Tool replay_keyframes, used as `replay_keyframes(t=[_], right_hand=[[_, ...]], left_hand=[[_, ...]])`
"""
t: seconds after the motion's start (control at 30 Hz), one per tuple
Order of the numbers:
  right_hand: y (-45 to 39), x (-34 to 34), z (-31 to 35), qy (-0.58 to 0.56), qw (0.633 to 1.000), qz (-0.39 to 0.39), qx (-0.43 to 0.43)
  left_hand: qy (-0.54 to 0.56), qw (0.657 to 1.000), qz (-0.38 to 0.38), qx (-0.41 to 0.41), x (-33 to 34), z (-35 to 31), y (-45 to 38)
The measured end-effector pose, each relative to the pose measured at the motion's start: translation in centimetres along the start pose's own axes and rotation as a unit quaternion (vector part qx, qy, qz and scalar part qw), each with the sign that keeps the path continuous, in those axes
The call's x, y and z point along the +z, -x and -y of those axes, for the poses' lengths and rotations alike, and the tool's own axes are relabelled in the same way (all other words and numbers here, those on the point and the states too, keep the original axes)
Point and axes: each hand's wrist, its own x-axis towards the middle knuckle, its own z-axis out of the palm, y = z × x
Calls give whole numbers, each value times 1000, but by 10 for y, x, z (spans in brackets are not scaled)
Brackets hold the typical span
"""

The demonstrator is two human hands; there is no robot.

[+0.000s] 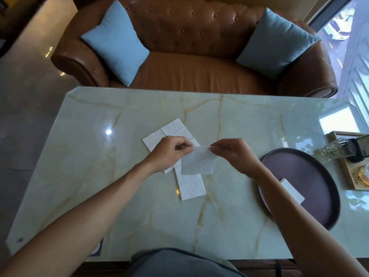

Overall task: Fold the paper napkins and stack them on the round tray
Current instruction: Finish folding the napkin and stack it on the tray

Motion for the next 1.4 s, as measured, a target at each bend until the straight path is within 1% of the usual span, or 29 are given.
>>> replay_keyframes(t=[0.07,0.17,0.23,0.3,0.37,0.53,0.7,0.8,0.9,1.03,1.1,1.17,1.23,1.27,1.33,1.4], right_hand=[[3,-8,-5,-15,1000,-16,14],[6,-19,-15,-76,995,-37,54],[7,-16,-16,-138,988,-9,72],[7,-7,-12,-200,976,38,76],[7,3,-9,-224,969,74,70],[6,18,-6,-249,961,79,94],[7,21,-7,-302,940,57,151],[9,23,-5,-320,929,48,181],[11,23,1,-331,923,37,193],[12,23,11,-371,908,45,191],[14,21,17,-403,895,53,182],[13,17,19,-422,888,39,178],[12,16,16,-420,890,-1,178],[11,16,11,-392,902,-27,179],[9,19,-1,-285,938,-75,185],[9,23,-10,-210,957,-75,186]], left_hand=[[22,1000,8,-10,-4,1,-1],[121,991,32,-48,-10,-3,0],[180,981,36,-68,-12,-7,0],[226,970,37,-83,-12,-12,-1],[263,959,33,-97,-11,-14,-2],[326,938,-3,-119,-9,-12,-4],[359,921,-46,-143,-8,2,-6],[358,920,-31,-158,-2,6,-5],[321,932,-12,-170,8,13,-5],[280,945,-18,-170,25,19,-3],[290,937,-24,-192,31,19,-2],[343,913,-18,-218,36,20,-2],[402,886,-13,-232,38,19,0],[423,875,-10,-235,39,19,1],[454,858,-4,-239,40,18,3],[476,842,1,-253,41,17,3]])
